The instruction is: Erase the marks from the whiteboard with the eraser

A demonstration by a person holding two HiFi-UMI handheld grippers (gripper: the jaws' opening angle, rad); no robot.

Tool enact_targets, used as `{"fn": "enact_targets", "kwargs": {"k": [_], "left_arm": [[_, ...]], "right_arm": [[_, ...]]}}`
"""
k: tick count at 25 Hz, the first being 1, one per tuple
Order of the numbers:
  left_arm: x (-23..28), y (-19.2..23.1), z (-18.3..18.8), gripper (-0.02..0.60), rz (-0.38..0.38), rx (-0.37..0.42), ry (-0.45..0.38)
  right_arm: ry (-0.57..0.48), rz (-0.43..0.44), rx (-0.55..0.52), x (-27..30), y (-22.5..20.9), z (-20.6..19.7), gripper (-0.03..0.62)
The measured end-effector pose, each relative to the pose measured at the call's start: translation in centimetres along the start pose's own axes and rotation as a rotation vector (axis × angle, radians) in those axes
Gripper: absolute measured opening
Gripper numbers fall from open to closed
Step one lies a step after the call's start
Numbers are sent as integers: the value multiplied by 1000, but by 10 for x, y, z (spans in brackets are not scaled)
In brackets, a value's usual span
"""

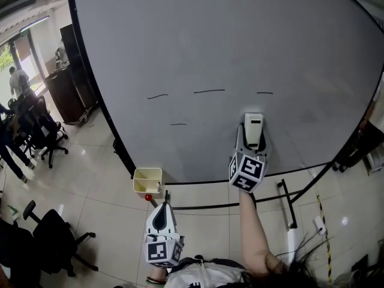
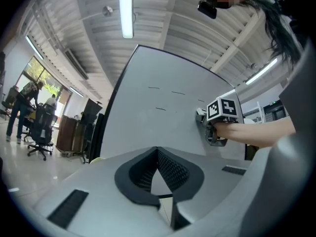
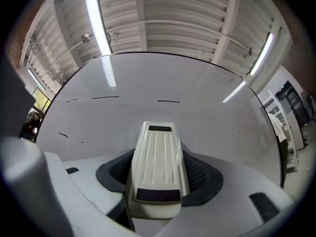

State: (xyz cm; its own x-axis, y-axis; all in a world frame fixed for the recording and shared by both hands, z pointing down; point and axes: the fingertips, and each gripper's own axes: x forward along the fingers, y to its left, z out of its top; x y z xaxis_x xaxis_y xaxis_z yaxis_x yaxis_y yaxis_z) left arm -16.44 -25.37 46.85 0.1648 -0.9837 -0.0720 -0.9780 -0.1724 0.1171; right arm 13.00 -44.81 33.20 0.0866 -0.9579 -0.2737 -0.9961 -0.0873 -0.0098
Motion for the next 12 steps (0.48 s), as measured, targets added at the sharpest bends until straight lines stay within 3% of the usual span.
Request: {"fn": "enact_targets", "kwargs": {"k": [3, 9, 12], "left_arm": [[0, 3, -2, -5, 0, -3, -14], [-2, 6, 2, -5, -1, 1, 5], [-6, 14, 4, -5, 28, -15, -5]], "right_arm": [[3, 21, 10, -2, 22, -1, 279], [45, 249, -124, -18, 139, -14, 279], [71, 300, -170, -22, 168, -27, 278]]}}
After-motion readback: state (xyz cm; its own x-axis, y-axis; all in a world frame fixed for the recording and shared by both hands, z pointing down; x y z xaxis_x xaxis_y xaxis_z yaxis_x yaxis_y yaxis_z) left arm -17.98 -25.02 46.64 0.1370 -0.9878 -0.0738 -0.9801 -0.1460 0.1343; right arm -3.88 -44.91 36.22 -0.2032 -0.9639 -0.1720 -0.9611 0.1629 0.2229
